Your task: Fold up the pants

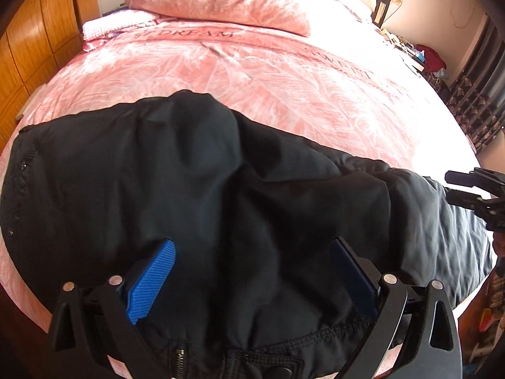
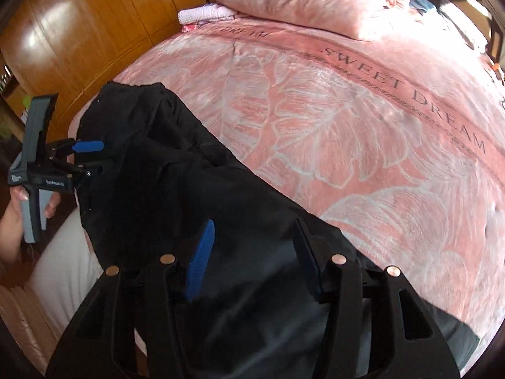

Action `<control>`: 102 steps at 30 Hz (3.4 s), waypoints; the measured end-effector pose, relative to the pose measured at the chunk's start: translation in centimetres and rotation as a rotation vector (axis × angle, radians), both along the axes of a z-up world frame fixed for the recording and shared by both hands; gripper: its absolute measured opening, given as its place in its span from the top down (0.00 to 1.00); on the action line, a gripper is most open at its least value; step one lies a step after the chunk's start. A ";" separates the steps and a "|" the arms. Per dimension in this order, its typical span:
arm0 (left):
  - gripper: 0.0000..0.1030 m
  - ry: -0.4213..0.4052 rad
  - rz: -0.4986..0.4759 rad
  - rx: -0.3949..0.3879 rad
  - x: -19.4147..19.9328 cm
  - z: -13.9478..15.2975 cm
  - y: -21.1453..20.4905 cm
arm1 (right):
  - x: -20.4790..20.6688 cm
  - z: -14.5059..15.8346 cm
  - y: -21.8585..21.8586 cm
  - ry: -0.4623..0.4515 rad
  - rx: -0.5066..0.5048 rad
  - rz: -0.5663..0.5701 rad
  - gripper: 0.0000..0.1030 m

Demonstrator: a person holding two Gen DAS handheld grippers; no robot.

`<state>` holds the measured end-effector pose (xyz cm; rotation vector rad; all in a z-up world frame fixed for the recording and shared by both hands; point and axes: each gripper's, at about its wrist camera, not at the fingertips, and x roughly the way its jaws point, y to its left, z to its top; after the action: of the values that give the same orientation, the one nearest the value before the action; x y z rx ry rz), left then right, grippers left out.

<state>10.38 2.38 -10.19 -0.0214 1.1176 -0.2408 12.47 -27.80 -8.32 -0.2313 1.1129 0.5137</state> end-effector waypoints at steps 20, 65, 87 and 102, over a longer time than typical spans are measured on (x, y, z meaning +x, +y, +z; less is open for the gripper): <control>0.10 -0.051 -0.257 -0.126 5.1 2.0 -2.7 | 1.0 -2.7 -3.7 0.041 0.041 -0.050 0.90; 0.56 0.227 -0.866 0.098 14.1 0.4 -7.2 | -4.9 -1.8 -5.5 -0.030 0.241 -0.260 0.74; 0.68 0.135 -0.959 0.323 13.8 -2.3 -7.4 | -4.9 -3.6 -5.5 0.018 0.315 -0.307 0.76; 0.88 0.113 -0.741 0.263 13.1 -1.6 -4.4 | -6.1 -2.6 -5.3 -0.001 0.313 -0.379 0.73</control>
<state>23.49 -2.00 -11.81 0.6281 1.2267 -0.7558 6.35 -33.07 -10.95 0.2489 1.0281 0.3405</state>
